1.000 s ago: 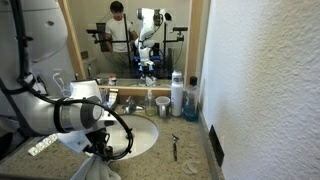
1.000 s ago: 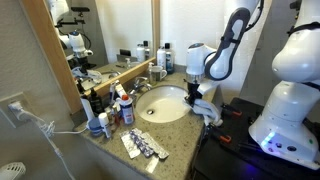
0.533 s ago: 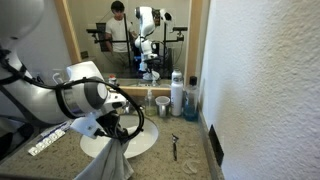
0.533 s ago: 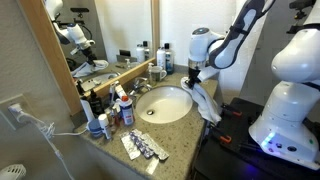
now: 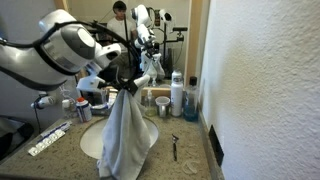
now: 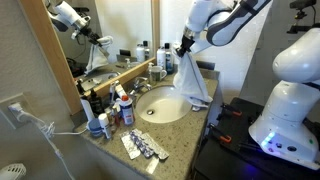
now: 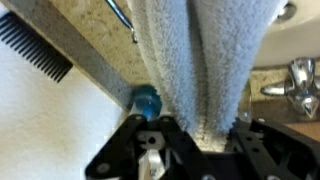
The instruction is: Take the towel and clean the central part of the bathing room sink, and then hang back the towel
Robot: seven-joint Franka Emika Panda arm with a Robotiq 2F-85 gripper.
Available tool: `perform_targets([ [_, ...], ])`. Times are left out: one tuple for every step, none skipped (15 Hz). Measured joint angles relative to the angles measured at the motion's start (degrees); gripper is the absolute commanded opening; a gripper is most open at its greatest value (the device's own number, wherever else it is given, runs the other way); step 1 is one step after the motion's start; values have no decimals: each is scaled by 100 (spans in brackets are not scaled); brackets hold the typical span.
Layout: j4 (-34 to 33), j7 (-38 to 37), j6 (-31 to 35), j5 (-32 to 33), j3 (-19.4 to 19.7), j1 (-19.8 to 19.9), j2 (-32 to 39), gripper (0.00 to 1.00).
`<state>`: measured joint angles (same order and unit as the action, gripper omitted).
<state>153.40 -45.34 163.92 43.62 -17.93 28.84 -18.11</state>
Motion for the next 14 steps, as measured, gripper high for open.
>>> perform_targets([
  [-102, 0, -4, -36, 1, -58, -240, 6],
  [-216, 0, -6, -64, 3, -109, -485, 6],
  [-336, 0, -6, -68, 5, -136, -712, 6],
  [-470, 0, -6, -69, 10, -153, -934, 6],
  [-607, 0, -6, -68, 15, -157, -1145, 6],
  [-755, 0, -5, -64, 18, -154, -1345, 6],
  [-896, 0, -3, -52, 20, -147, -1515, 6],
  [-1055, -3, -2, -20, 17, -123, -1676, 6],
  [-1223, -12, 1, 27, 4, -67, -1805, 6],
  [-1429, -24, 4, 86, -22, 31, -1911, 6],
  [-1639, -75, 27, 165, -67, 174, -1978, 6],
  [-1880, -163, 84, 283, -130, 368, -2001, 6],
  [-2121, -261, 199, 416, -204, 601, -1992, 6],
  [-2381, -402, 365, 583, -301, 898, -1967, 6],
])
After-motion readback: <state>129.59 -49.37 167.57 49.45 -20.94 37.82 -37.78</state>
